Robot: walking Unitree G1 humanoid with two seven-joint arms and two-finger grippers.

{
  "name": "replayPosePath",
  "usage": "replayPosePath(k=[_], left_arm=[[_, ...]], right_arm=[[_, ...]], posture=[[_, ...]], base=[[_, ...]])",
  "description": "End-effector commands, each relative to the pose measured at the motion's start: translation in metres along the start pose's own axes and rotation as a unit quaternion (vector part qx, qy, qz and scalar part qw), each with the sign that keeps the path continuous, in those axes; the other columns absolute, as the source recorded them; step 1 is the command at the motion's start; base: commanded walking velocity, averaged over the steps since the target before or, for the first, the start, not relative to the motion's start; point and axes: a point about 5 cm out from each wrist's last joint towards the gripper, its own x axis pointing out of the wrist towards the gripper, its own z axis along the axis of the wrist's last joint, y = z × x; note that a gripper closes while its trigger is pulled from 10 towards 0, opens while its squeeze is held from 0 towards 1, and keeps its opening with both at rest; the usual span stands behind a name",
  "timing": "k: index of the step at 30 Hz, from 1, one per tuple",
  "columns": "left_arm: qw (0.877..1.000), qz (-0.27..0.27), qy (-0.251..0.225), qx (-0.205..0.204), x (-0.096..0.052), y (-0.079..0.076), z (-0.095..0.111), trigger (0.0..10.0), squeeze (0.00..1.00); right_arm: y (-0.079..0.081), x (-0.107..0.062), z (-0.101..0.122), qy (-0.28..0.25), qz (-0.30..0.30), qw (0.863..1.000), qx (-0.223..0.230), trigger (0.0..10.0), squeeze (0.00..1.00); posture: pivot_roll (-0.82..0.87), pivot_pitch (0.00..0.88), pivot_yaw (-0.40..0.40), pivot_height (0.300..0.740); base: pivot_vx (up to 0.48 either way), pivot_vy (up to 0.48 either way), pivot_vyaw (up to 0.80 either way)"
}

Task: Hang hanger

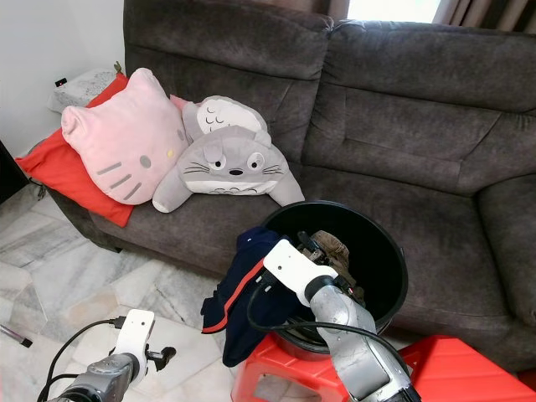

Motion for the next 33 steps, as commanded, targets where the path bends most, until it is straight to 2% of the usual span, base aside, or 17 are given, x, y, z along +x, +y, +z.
replayPosePath(k=[1,12,26,33], left_arm=[[1.000,-0.005,-0.001,0.005,0.000,-0.002,0.002,10.0,0.00],[1.000,-0.006,-0.001,0.005,0.001,-0.002,0.002,10.0,0.00],[1.000,-0.007,-0.002,0.004,0.001,-0.003,0.003,10.0,0.00],[1.000,-0.007,-0.002,0.005,0.001,-0.003,0.003,10.0,0.00]], right_arm=[[-0.002,0.002,0.009,-0.025,0.009,1.000,0.002,10.0,0.00],[-0.003,0.002,0.019,-0.050,0.029,0.998,0.019,10.0,0.00],[-0.007,0.003,0.023,-0.062,0.026,0.998,0.017,10.0,0.00],[-0.014,0.004,0.020,-0.054,-0.001,0.999,0.010,10.0,0.00]], posture=[[-0.12,0.000,-0.031,0.740],[-0.12,0.000,-0.033,0.740],[-0.12,0.000,-0.036,0.740],[-0.12,0.000,-0.036,0.740]], base=[[0.000,0.000,0.00],[0.000,0.000,0.00],[0.000,0.000,0.00],[0.000,0.000,0.00]])
